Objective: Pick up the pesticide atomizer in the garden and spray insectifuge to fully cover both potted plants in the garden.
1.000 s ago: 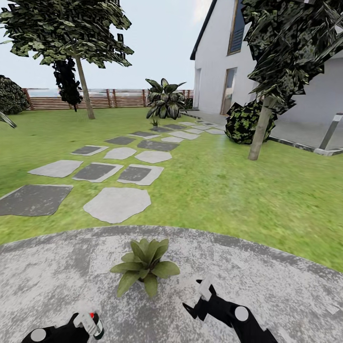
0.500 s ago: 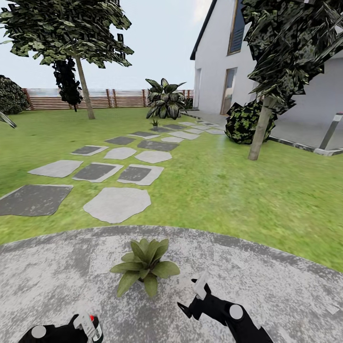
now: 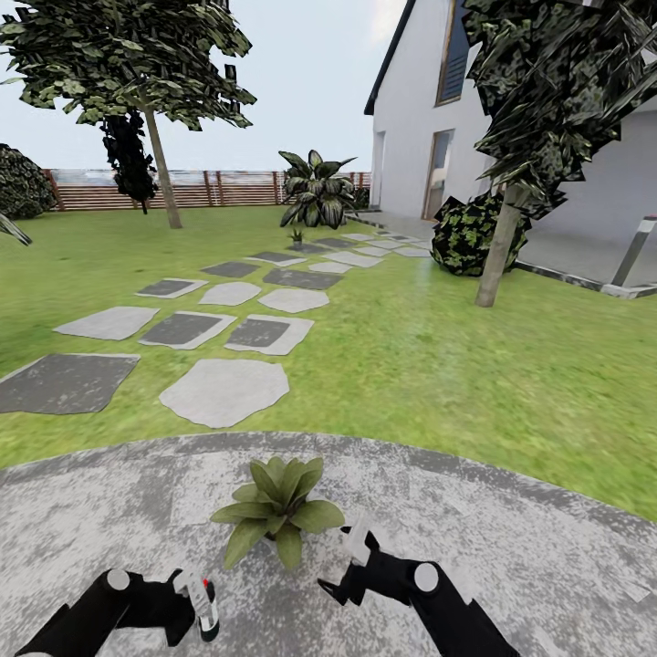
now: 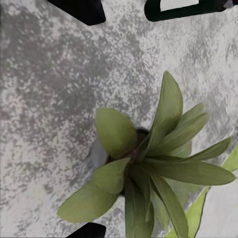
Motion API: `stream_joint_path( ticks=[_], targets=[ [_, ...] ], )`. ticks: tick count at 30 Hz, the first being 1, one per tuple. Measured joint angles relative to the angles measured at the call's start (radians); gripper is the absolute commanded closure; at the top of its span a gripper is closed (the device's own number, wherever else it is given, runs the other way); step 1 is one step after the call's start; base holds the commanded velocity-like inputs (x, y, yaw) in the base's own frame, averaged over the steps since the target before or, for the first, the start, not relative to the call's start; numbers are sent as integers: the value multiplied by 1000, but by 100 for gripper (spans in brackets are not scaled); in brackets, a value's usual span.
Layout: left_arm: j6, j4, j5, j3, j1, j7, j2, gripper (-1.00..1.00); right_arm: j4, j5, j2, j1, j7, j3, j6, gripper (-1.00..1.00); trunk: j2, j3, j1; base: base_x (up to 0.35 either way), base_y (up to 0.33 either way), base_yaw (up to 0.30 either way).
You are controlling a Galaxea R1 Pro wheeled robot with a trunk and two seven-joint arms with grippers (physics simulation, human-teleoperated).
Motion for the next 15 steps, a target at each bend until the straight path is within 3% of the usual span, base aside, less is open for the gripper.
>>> stream_joint_path(
  ticks=[3, 7, 10, 11, 15],
  targets=[
    [2, -2, -4, 0, -23, -49, -1, 100, 0, 1, 2, -25, 71, 3, 8, -100, 0, 0, 0, 0, 0, 0],
    [2, -4, -16, -4, -30, -64, -12, 100, 0, 2, 3, -42, 101, 4, 11, -100, 0, 0, 0, 0, 0, 0],
    [5, -21, -65, -14, -32, -68, -28, 100, 0, 2, 3, -48, 106, 4, 11, -100, 0, 0, 0, 0, 0, 0],
    [12, -40, -106, -18, -33, -72, -36, 100, 0, 2, 3, -51, 108, 4, 12, -100, 0, 0, 0, 0, 0, 0],
    [30, -59, -140, -21, -33, -75, -55, 100, -2, 2, 3, -57, 110, 4, 32, -100, 0, 0, 0, 0, 0, 0]
  ],
)
